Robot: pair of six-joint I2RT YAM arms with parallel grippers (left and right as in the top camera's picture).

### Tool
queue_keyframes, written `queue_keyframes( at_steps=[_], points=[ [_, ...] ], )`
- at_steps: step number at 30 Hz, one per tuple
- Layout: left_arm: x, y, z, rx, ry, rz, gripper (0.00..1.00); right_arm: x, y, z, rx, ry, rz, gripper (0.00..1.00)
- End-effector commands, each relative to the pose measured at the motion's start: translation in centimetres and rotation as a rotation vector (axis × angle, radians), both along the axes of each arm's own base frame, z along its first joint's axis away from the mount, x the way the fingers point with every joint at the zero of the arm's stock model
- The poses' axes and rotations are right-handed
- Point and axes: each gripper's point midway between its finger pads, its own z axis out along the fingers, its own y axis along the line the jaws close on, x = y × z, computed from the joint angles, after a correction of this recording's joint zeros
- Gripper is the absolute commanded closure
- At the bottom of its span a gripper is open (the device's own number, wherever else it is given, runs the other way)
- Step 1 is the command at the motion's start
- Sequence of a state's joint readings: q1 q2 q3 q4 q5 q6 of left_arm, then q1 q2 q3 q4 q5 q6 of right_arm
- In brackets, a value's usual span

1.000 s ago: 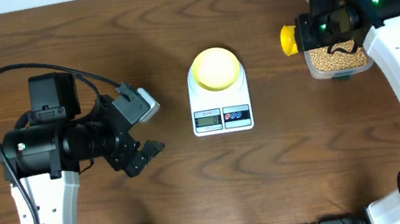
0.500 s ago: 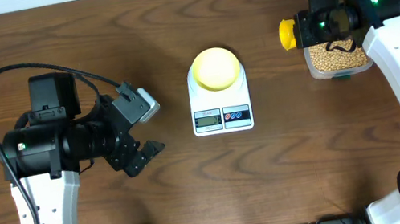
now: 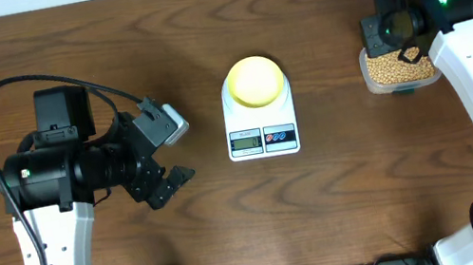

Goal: Scoop item into bowl and weigh 50g on scale

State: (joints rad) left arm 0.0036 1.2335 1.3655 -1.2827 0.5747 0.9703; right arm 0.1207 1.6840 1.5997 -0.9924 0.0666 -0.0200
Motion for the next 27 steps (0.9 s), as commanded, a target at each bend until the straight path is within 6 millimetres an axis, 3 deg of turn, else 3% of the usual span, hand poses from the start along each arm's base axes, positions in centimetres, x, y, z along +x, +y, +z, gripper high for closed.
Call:
queue_keyframes(
  at_steps=[1,7,14,17,21,25,27],
  points=[
    [-0.2,-0.2,0.1,-0.011,-0.006,-0.019,0.02,-0.8,-1.7,1.5,-0.07,-0.021,-0.013,0.99],
    [-0.2,-0.2,0.1,-0.011,-0.006,-0.019,0.02,-2.9,-5.7,0.9,-0.017,0.054,-0.214,0.99],
    [-0.2,-0.2,0.1,-0.011,-0.006,-0.019,0.02,-5.6,-8.9,5.4,0.102,-0.049,-0.315,0.99],
    [-0.2,-0.2,0.1,-0.011,-0.006,-0.019,0.02,-7.8,-10.3,5.8,0.094,-0.02,-0.351,0.99],
    [-0.2,-0.2,0.1,-0.011,-0.006,-0.019,0.02,-9.3,-10.9,3.2,0.079,0.07,-0.341,0.99],
    [-0.2,-0.2,0.1,-0.011,-0.006,-0.019,0.02,-7.6,-10.0,-0.7,0.095,0.049,-0.304,0.99],
    [-0.2,-0.2,0.1,-0.011,-0.006,-0.019,0.02,-6.5,-9.3,-1.4,0.087,0.011,-0.268,0.99]
  ],
)
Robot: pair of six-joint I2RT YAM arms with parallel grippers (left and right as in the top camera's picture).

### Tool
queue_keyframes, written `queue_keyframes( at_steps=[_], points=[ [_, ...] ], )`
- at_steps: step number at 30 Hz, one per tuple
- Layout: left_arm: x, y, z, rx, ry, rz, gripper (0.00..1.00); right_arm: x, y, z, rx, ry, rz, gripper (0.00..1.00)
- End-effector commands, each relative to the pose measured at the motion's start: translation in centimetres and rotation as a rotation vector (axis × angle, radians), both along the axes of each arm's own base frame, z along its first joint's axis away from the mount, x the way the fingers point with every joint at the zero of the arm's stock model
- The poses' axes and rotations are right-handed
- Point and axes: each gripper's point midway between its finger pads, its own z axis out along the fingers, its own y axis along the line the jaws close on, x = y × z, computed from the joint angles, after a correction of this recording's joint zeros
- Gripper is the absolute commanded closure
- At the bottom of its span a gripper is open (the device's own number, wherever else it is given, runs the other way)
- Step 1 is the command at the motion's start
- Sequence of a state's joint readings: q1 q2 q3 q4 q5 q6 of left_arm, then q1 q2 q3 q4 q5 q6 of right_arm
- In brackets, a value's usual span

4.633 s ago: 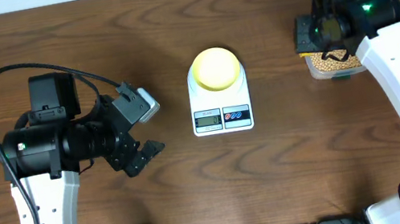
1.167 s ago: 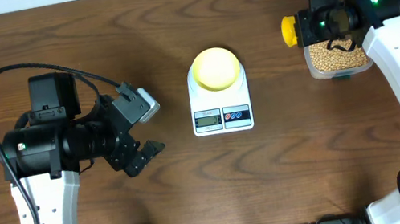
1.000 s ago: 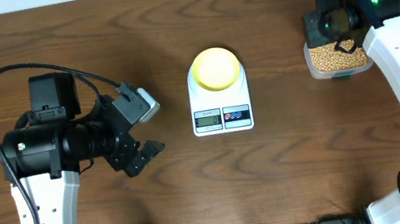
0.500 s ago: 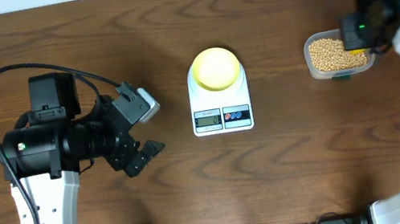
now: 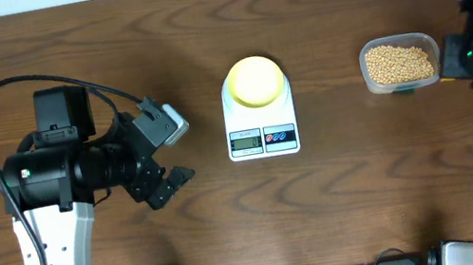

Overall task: Scoop item into bowl and weigh 50g on scale
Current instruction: 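Drag the scoop through the chickpeas with right gripper to fill it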

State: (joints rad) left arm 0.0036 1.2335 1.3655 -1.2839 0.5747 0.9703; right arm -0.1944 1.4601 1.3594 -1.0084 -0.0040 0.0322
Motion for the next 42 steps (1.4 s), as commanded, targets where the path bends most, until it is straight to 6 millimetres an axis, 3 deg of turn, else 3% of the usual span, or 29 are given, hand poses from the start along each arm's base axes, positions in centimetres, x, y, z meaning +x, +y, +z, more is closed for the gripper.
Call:
queue_keyframes(
  at_steps=[1,7,11,16,25,36,42],
  points=[
    [-0.1,-0.2,0.1,-0.011,-0.007,-0.019,0.02,1.3,1.7,-0.6,-0.024,-0.039,0.088,0.99],
    [-0.1,-0.2,0.1,-0.011,-0.007,-0.019,0.02,3.6,2.9,-0.9,-0.115,-0.074,0.161,0.99],
    [-0.1,-0.2,0.1,-0.011,-0.007,-0.019,0.02,4.0,3.4,-2.9,-0.17,-0.007,0.195,0.99],
    [-0.1,-0.2,0.1,-0.011,-0.007,-0.019,0.02,4.2,2.8,-3.4,-0.282,0.024,0.187,0.99],
    [-0.1,-0.2,0.1,-0.011,-0.007,-0.019,0.02,4.5,2.9,-5.9,-0.306,0.098,0.209,0.99],
    [-0.1,-0.2,0.1,-0.011,-0.007,-0.019,0.02,5.6,2.2,-6.8,-0.372,0.105,0.202,0.99],
    [-0.1,-0.2,0.1,-0.011,-0.007,-0.019,0.02,5.5,1.8,-8.7,-0.393,0.16,0.203,0.99]
  ],
)
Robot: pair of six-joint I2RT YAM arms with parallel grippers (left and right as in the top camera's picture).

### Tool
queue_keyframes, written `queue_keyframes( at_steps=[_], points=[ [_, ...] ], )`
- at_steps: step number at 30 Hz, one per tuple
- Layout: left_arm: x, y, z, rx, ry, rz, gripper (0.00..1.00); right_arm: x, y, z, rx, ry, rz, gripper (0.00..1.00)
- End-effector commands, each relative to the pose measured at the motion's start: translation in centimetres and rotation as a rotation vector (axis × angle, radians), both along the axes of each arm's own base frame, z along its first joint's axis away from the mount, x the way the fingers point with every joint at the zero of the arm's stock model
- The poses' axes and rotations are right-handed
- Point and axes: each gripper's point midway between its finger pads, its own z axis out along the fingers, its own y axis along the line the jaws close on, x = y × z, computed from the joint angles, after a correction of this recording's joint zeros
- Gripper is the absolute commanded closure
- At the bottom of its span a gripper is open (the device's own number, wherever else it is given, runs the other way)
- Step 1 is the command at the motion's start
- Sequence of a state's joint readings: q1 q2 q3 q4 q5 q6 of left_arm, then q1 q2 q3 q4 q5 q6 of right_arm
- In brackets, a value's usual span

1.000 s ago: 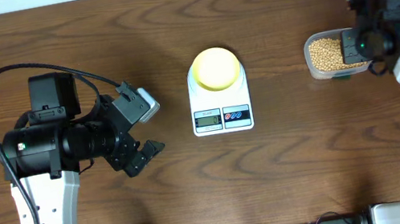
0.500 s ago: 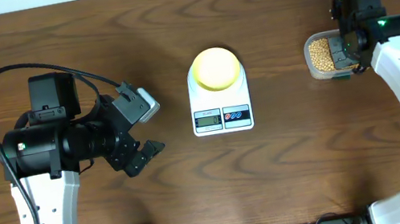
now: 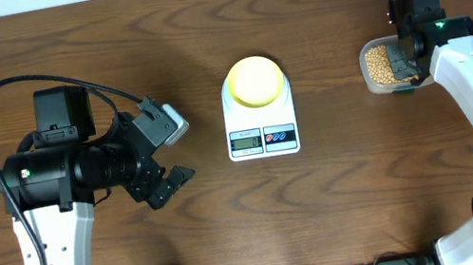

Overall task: Scoop item into bowl and weigh 50g on scale
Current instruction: 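Drag the scoop through the chickpeas with right gripper to fill it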

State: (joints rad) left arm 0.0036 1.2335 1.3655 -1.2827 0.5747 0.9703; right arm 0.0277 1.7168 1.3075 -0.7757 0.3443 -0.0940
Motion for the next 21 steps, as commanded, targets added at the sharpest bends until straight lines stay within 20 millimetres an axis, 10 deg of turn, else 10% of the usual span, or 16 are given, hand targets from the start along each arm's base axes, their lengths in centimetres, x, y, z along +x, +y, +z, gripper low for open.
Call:
queue_keyframes(
  at_steps=[1,21],
  points=[
    [-0.2,-0.2,0.1,-0.011,-0.006,-0.019,0.02,0.2,-0.2,-1.2,-0.036,0.039,0.009,0.99],
    [-0.2,-0.2,0.1,-0.011,-0.006,-0.019,0.02,0.4,2.4,-4.4,0.175,0.089,0.018,0.99]
  ],
)
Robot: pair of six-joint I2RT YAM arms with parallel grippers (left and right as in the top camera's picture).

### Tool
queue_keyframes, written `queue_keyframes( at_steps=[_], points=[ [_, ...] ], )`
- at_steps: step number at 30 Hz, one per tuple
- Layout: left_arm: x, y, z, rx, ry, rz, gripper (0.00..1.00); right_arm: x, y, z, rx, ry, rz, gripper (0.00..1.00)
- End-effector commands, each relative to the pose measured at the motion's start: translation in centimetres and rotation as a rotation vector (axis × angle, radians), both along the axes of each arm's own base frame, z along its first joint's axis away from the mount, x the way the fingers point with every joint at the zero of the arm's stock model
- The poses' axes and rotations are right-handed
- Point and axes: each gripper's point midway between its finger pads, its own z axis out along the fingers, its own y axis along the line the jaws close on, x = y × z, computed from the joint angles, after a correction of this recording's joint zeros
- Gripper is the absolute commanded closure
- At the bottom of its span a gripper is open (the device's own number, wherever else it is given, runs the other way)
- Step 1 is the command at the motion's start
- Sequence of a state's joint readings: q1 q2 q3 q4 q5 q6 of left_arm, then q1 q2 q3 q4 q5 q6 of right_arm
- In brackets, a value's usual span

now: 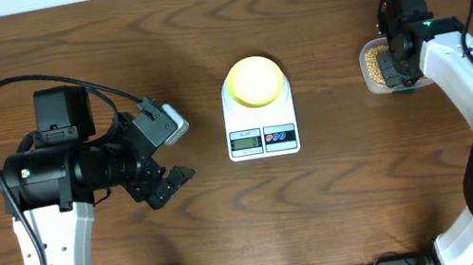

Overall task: Scoop item into bowl and weigh 50g on scale
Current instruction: 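Drag the scoop through the chickpeas with right gripper to fill it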

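Observation:
A yellow bowl (254, 81) sits on the white scale (263, 140) at the table's middle. A clear container of tan grains (372, 65) stands to the right. A small green piece (406, 91) pokes out at its near edge. My right gripper (396, 67) hangs over the container, its fingers hidden under the wrist. At the left, my left gripper (169, 153) is open and holds nothing.
The brown wooden table (346, 210) stretches around the scale. My left arm's black body (60, 172) lies across the left side. A rail with clamps runs along the near edge.
My right arm has shifted a little to the left over the container and now covers more of the grains. The left arm, bowl and scale have not moved.
My right arm first stood over the grain container. Then it was off at the right edge, with the container fully in view. Then it was back over the container's right half, and now it covers most of it. The left arm stayed still.

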State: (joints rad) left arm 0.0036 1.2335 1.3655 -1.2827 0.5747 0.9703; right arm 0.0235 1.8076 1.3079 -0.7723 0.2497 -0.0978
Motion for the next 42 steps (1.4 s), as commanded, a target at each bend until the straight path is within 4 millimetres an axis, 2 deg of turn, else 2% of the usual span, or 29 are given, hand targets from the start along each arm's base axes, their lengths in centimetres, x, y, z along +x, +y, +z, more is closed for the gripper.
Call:
queue_keyframes(
  at_steps=[1,11,24,31,38,42],
  points=[
    [-0.2,-0.2,0.1,-0.011,-0.006,-0.019,0.02,0.4,0.8,-0.5,0.099,-0.002,-0.037,0.99],
    [-0.2,-0.2,0.1,-0.011,-0.006,-0.019,0.02,0.3,1.4,-0.5,0.295,-0.008,-0.086,0.99],
    [-0.2,-0.2,0.1,-0.011,-0.006,-0.019,0.02,-0.4,0.5,0.8,0.551,-0.025,-0.19,0.99],
    [-0.2,-0.2,0.1,-0.011,-0.006,-0.019,0.02,-1.6,-0.4,1.4,0.71,-0.004,-0.278,0.99],
    [-0.2,-0.2,0.1,-0.011,-0.006,-0.019,0.02,-2.6,-2.3,1.2,0.734,0.01,-0.39,0.99],
    [-0.2,-0.2,0.1,-0.011,-0.006,-0.019,0.02,-2.7,-2.4,1.2,0.746,0.009,-0.412,0.99]
  ],
)
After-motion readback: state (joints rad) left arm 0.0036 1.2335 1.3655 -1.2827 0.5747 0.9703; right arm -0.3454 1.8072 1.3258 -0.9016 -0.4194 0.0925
